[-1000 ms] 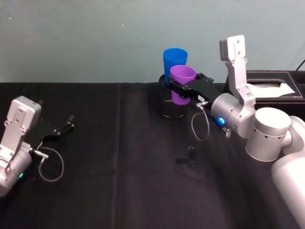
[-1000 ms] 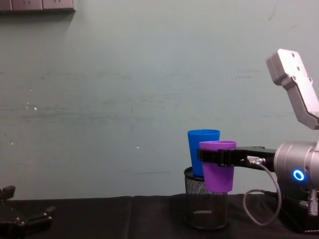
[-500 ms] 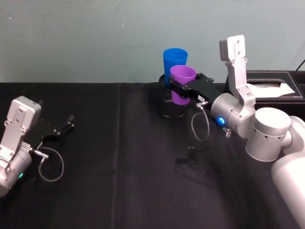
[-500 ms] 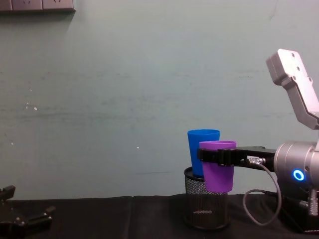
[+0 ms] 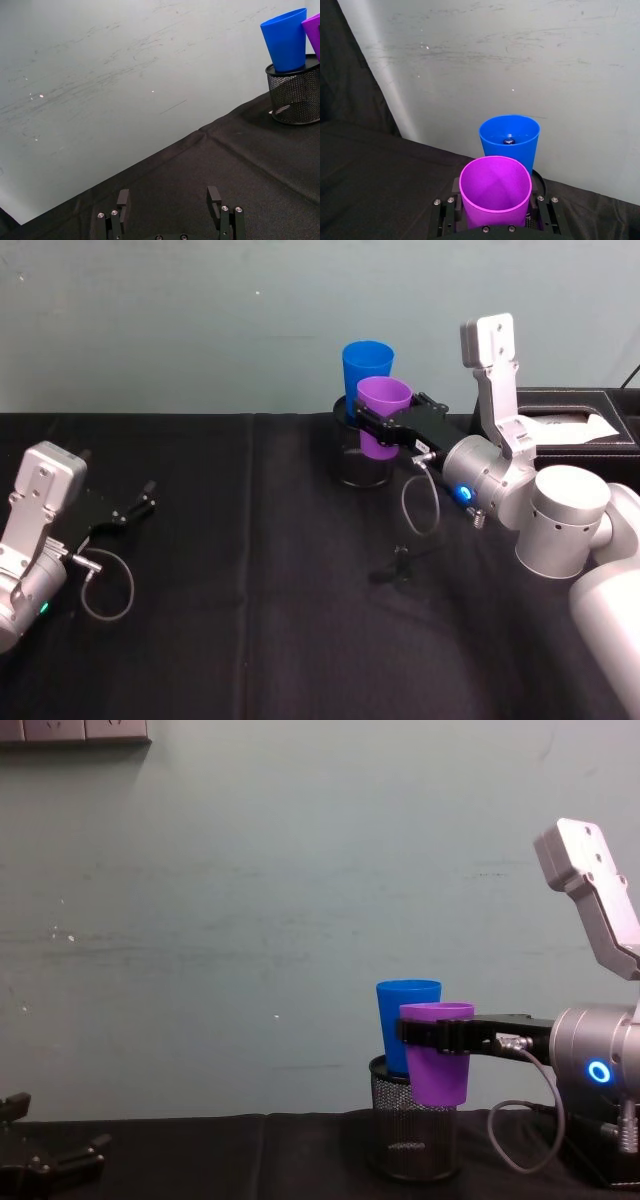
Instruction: Pick up one cup with a gripper and tap it against the other cup.
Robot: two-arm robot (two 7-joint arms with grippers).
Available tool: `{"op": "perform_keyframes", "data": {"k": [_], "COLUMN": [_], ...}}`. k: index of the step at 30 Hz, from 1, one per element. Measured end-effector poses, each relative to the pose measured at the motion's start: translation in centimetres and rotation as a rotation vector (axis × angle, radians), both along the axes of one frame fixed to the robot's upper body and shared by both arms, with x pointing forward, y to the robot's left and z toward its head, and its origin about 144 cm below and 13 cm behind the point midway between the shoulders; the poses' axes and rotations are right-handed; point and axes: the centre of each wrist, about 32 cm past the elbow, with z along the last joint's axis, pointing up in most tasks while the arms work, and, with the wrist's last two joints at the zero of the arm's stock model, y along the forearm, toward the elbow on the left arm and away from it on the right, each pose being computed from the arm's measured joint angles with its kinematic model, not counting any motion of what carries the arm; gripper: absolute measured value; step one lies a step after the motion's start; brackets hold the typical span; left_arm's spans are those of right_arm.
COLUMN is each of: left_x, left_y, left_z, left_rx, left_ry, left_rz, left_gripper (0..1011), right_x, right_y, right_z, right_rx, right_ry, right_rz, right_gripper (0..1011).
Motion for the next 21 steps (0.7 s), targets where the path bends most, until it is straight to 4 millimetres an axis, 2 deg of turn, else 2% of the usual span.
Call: {"op": "perform_keyframes", "data": {"k": [21], "left_x": [0.0], "left_y": [0.0], "left_z": [0.0], "left_rx": [0.0], "left_ry": [0.0], "left_rz": [0.0], "left_gripper": [1000], "right_x": [0.0], "right_y": [0.0], "right_z": [0.0], "right_rx": [0.0], "right_ry": [0.0], "right_rz": [0.0], "right_gripper": [731]}}
